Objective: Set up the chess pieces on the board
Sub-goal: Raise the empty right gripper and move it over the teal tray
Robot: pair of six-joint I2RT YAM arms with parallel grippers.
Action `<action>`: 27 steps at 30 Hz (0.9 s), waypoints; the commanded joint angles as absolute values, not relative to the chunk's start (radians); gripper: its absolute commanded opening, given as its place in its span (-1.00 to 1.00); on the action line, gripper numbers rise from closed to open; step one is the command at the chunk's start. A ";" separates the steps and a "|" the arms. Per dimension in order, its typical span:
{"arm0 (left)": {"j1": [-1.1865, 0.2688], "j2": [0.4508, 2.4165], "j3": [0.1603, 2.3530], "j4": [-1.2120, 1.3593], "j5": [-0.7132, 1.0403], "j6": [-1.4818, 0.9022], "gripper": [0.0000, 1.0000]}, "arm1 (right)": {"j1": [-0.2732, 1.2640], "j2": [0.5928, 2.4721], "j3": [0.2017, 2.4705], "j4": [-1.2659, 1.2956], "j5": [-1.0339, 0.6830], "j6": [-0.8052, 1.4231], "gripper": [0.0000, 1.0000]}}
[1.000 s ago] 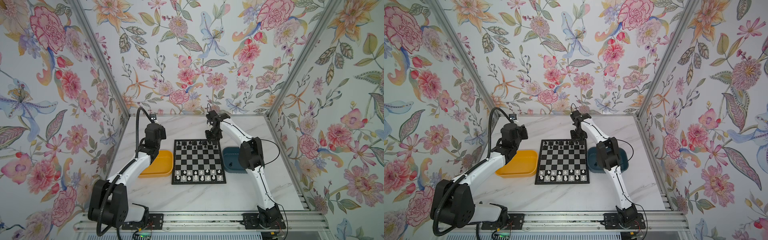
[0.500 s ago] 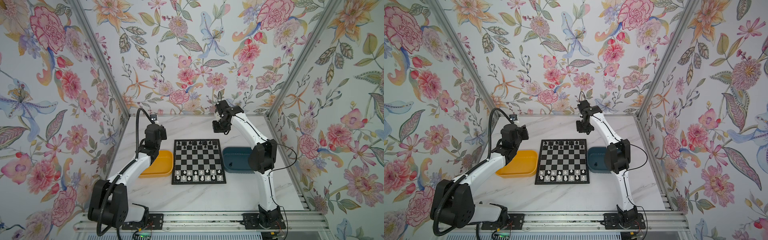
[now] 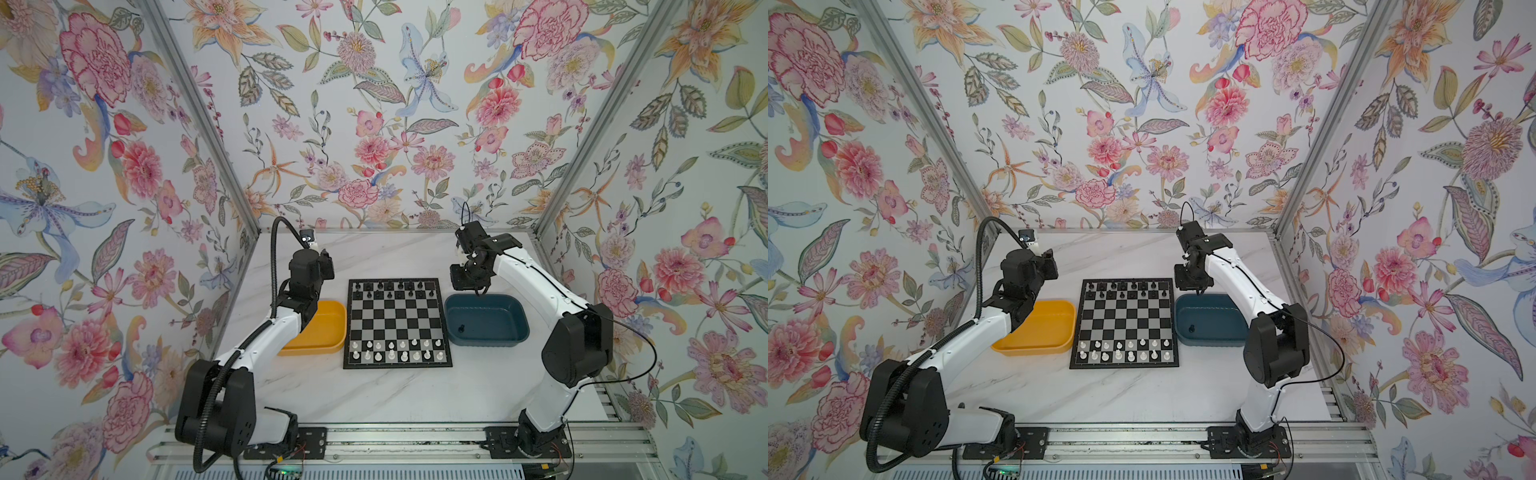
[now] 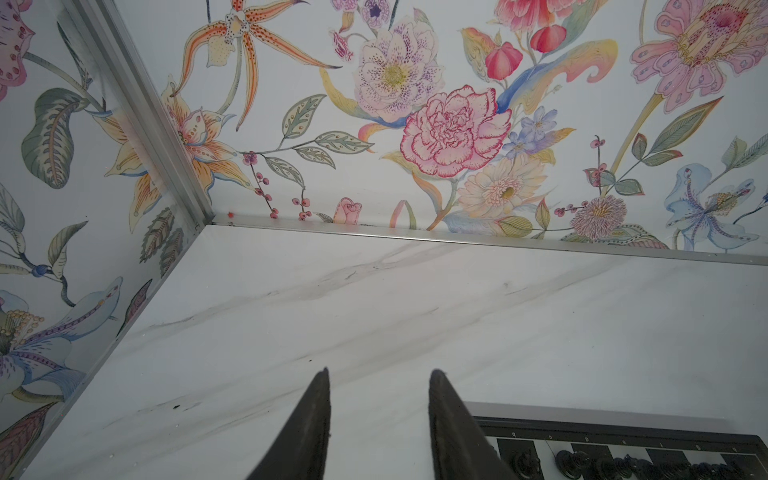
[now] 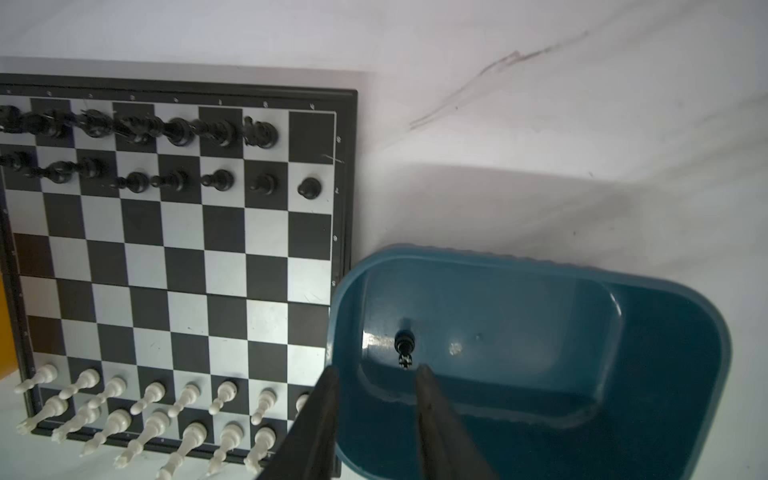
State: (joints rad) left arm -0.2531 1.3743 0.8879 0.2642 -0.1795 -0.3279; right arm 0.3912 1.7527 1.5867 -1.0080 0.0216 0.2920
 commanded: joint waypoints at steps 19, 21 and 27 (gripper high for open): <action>-0.241 1.391 0.968 0.233 -0.159 -0.325 -0.18 | 0.331 1.554 1.080 -0.727 -0.090 0.349 -0.25; -0.241 1.393 0.969 0.232 -0.158 -0.328 -0.18 | 0.330 1.569 1.077 -0.711 -0.099 0.346 -0.25; -0.240 1.402 0.977 0.229 -0.151 -0.334 -0.18 | 0.336 1.625 1.071 -0.686 -0.107 0.335 -0.23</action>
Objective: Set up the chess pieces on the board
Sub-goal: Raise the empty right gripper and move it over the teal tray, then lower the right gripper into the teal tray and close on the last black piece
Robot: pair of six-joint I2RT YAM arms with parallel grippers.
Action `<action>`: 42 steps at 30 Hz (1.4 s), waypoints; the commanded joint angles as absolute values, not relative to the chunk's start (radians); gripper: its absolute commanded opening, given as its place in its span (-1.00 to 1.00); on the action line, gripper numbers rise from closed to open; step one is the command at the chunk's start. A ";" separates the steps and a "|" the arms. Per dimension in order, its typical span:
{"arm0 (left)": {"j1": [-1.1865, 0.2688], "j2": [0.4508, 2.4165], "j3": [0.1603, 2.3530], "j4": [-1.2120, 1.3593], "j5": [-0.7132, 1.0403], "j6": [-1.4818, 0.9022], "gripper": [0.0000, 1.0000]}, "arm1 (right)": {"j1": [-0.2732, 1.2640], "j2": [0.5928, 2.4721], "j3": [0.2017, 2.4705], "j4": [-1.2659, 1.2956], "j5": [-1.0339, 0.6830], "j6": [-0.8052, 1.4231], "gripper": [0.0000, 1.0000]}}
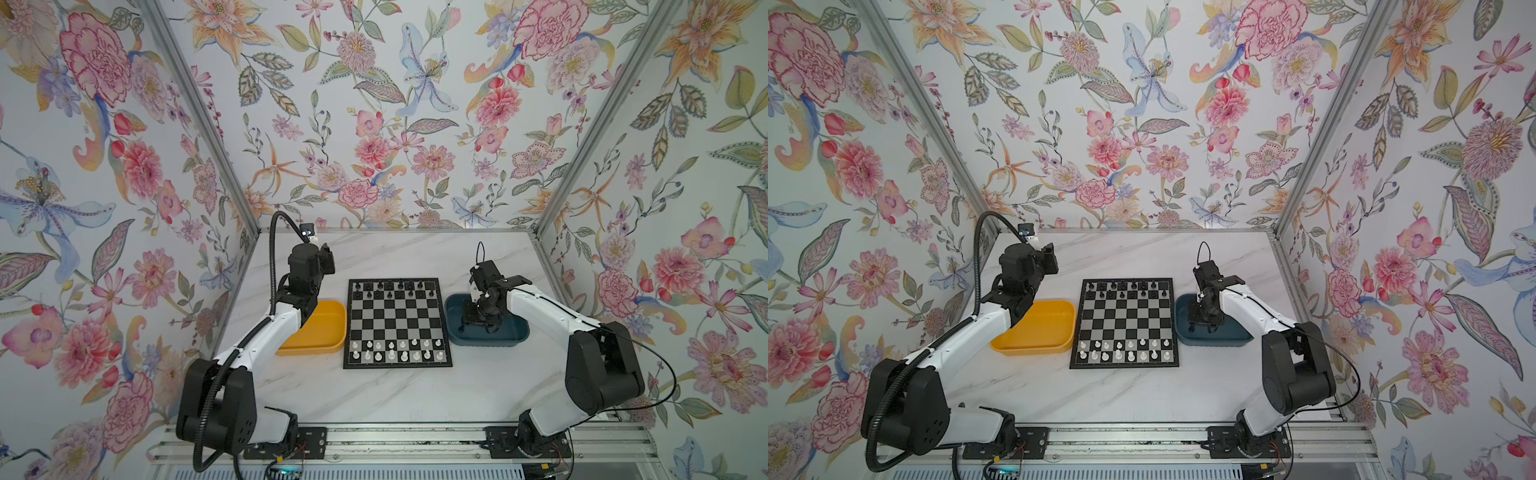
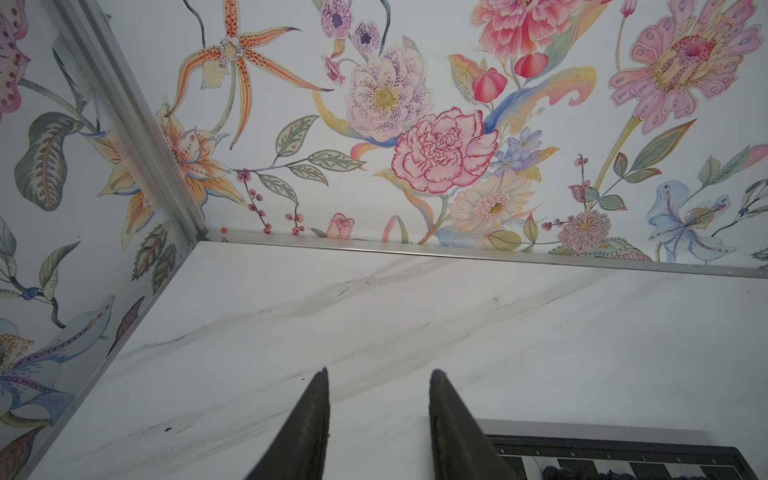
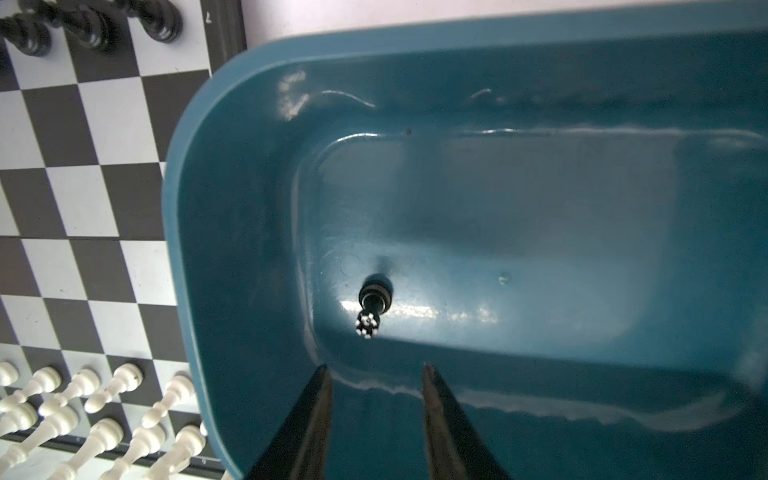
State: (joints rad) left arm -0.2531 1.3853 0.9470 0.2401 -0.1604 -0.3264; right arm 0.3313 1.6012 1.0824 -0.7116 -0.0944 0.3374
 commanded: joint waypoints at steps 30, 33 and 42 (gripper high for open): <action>-0.240 1.419 0.985 0.223 -0.134 -0.341 -0.18 | 0.351 1.738 1.066 -0.664 -0.103 0.325 -0.40; -0.239 1.419 0.986 0.222 -0.131 -0.342 -0.17 | 0.353 1.741 1.068 -0.665 -0.105 0.325 -0.45; -0.241 1.425 0.986 0.222 -0.129 -0.344 -0.17 | 0.352 1.746 1.072 -0.666 -0.110 0.326 -0.64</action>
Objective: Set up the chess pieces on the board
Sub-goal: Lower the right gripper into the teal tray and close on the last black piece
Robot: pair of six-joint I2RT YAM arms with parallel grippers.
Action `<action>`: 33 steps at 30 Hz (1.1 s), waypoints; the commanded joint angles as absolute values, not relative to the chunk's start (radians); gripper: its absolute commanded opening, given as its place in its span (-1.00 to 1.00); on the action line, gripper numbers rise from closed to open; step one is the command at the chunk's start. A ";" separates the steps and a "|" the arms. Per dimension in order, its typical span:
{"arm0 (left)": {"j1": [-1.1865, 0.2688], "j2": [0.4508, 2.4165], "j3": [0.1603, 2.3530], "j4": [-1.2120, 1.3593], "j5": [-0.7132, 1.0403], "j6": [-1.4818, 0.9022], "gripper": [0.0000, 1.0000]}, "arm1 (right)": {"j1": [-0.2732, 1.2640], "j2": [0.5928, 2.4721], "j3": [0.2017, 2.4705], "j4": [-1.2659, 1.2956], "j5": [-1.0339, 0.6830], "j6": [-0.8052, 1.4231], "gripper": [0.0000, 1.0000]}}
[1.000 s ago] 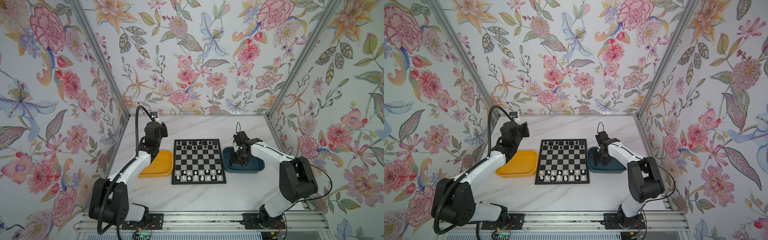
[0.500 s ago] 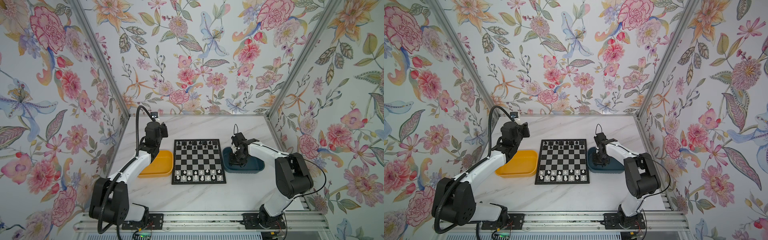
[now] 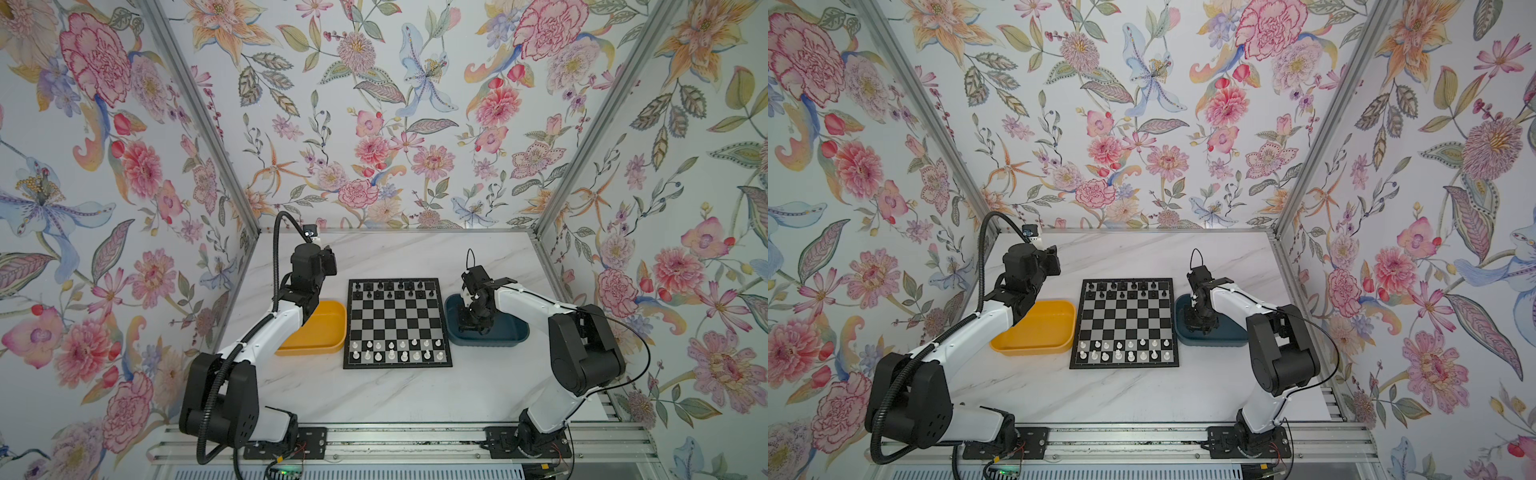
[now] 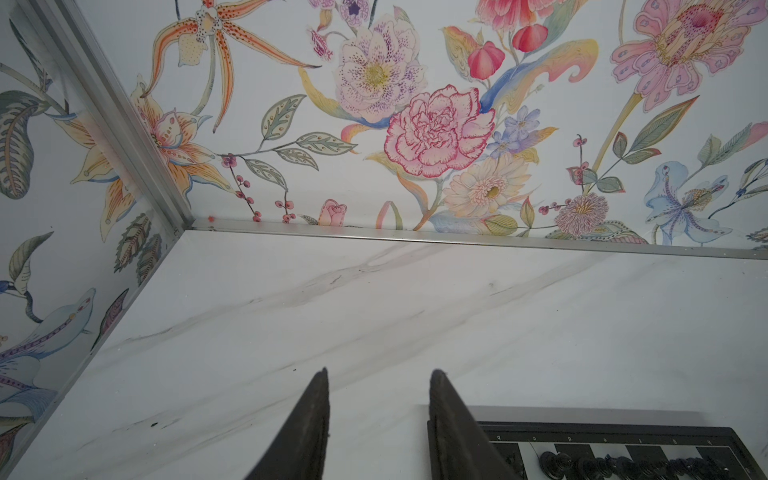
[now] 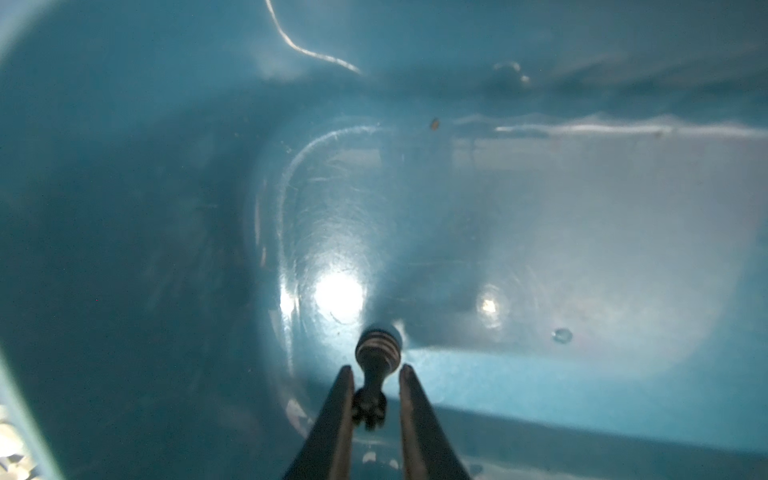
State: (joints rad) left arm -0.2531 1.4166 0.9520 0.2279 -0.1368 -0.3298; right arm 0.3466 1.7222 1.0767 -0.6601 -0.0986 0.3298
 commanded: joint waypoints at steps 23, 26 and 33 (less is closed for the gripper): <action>-0.241 1.429 0.988 0.219 -0.121 -0.341 -0.17 | 0.352 1.731 1.182 -0.801 -0.069 0.294 -0.85; -0.240 1.430 0.988 0.220 -0.119 -0.340 -0.17 | 0.351 1.726 1.207 -0.825 -0.062 0.288 -0.85; -0.241 1.422 0.981 0.221 -0.111 -0.344 -0.17 | 0.350 1.717 1.262 -0.878 -0.057 0.276 -0.85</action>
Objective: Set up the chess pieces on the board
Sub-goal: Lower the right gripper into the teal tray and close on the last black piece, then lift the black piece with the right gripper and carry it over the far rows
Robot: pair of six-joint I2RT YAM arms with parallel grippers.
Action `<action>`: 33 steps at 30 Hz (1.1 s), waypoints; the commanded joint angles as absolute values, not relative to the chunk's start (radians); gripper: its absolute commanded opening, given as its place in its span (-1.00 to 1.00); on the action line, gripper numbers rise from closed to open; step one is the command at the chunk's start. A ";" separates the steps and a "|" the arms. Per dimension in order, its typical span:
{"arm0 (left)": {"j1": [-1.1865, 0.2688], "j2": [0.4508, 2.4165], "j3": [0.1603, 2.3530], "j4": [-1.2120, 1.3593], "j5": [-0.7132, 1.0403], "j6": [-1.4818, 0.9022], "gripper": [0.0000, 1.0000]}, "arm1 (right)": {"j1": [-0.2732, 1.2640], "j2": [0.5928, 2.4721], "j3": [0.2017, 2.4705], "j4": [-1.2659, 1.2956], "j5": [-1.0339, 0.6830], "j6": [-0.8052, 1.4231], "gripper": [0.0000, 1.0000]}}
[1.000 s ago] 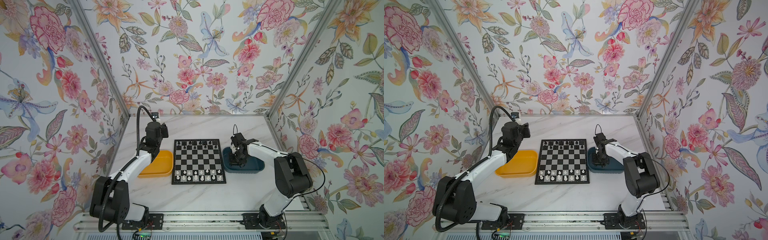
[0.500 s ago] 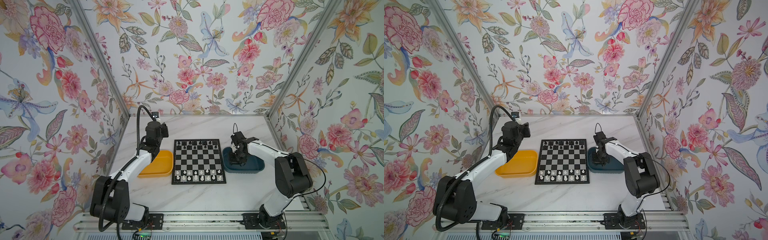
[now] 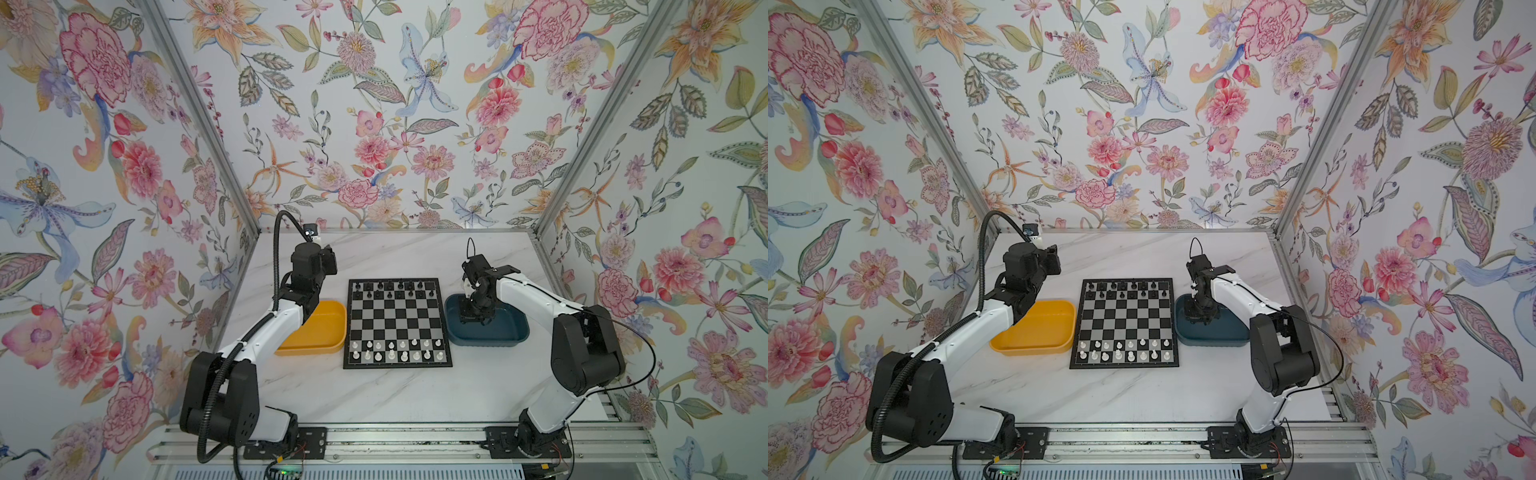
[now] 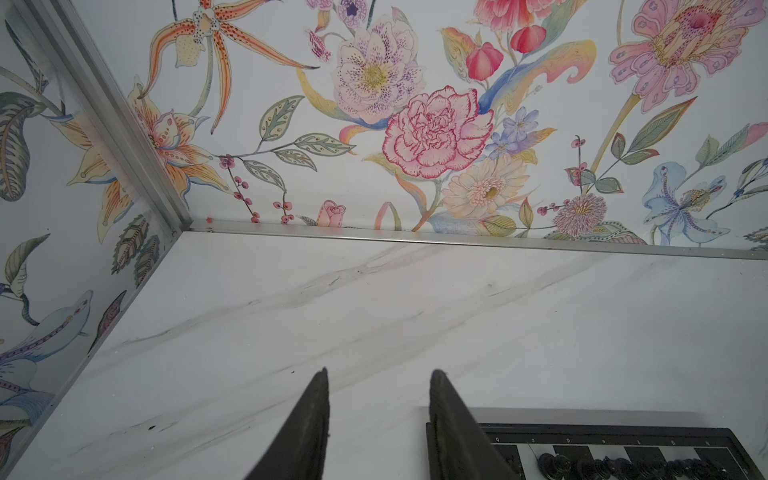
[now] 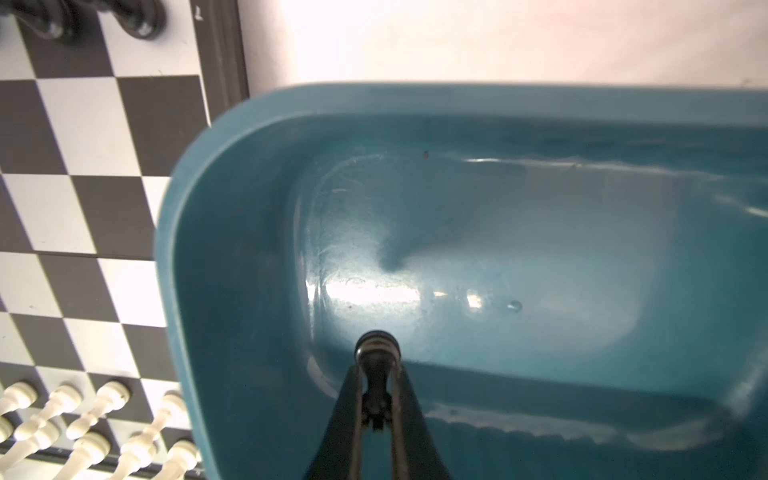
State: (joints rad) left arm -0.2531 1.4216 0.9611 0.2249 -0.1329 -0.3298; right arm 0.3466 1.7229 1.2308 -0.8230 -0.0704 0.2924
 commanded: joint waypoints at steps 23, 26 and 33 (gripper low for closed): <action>-0.241 1.400 0.951 0.226 -0.064 -0.362 -0.17 | 0.379 1.752 1.482 -0.997 -0.048 0.247 -0.85; -0.241 1.409 0.957 0.227 -0.063 -0.373 -0.17 | 0.392 1.770 1.534 -1.002 -0.039 0.248 -0.85; -0.240 1.421 0.960 0.231 -0.050 -0.374 -0.17 | 0.425 1.854 1.669 -1.002 -0.029 0.245 -0.86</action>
